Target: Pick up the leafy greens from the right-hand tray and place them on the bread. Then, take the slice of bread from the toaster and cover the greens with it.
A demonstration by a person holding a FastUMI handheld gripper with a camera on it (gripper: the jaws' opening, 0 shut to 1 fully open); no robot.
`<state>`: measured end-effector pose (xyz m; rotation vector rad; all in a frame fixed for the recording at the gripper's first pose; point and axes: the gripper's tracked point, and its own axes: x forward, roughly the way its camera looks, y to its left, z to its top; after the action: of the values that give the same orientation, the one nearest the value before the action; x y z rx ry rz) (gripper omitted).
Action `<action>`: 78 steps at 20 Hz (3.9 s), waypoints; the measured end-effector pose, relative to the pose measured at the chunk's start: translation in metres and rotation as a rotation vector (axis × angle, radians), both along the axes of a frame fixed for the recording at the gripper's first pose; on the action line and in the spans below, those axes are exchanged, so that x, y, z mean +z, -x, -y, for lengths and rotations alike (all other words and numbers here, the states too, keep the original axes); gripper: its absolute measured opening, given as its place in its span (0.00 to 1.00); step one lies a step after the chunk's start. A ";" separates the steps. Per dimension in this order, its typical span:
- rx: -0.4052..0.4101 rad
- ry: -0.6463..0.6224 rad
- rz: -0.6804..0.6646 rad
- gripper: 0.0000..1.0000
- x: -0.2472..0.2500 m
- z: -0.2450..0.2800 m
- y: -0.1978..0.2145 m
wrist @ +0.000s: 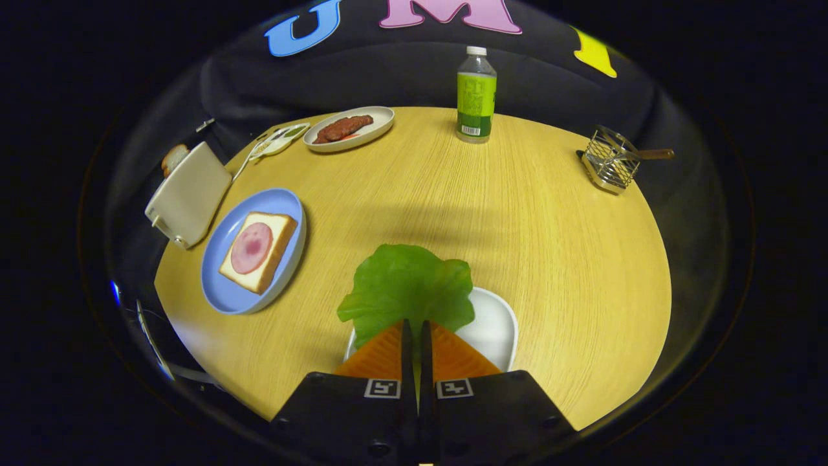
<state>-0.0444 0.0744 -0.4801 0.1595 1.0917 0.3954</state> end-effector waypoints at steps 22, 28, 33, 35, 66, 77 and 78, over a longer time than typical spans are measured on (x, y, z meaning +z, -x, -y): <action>0.177 -0.121 0.126 0.14 0.118 -0.206 -0.030; 0.140 -0.077 0.147 0.73 0.124 -0.206 -0.031; 0.149 -0.126 0.208 0.73 0.168 -0.231 -0.034; 0.156 -0.169 0.242 0.73 0.196 -0.252 -0.039; 0.251 -0.090 0.273 0.34 0.215 -0.497 -0.122; 0.195 -0.259 0.291 0.12 0.281 -0.477 -0.129; 0.185 -0.289 0.289 0.12 0.291 -0.474 -0.128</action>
<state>0.0833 0.5480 -0.1894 0.2495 0.7622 0.7208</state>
